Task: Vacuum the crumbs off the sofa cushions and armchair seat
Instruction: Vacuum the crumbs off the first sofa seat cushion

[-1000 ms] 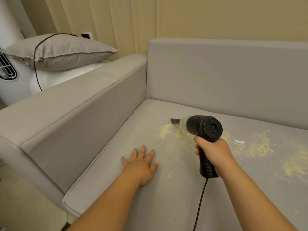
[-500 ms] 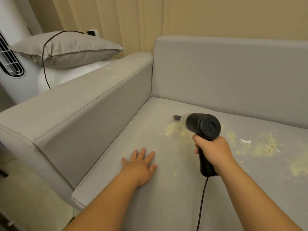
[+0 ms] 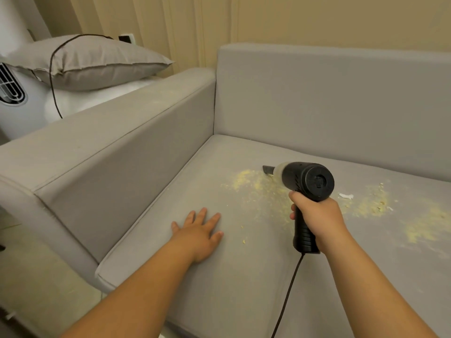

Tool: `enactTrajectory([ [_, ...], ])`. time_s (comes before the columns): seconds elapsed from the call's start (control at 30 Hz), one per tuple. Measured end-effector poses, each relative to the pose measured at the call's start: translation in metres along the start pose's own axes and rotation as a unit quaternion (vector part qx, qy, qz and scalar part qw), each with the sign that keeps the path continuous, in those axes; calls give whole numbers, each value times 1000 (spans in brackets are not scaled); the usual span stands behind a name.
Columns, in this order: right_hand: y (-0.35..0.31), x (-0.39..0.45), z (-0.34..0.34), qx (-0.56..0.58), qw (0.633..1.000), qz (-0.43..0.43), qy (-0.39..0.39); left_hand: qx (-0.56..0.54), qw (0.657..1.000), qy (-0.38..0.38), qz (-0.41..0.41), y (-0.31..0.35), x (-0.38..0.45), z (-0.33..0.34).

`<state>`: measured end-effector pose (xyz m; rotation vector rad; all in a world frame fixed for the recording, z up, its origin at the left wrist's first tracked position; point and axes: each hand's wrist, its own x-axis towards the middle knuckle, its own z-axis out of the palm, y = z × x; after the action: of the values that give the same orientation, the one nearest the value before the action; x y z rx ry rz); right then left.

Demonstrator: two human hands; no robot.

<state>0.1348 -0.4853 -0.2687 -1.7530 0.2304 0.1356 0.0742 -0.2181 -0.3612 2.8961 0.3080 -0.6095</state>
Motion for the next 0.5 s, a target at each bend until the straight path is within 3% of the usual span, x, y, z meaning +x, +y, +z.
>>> enactTrajectory([
  [0.5,7,1,-1,-12,999,-11,-39,9,1000,-5,-4,10,7,1],
])
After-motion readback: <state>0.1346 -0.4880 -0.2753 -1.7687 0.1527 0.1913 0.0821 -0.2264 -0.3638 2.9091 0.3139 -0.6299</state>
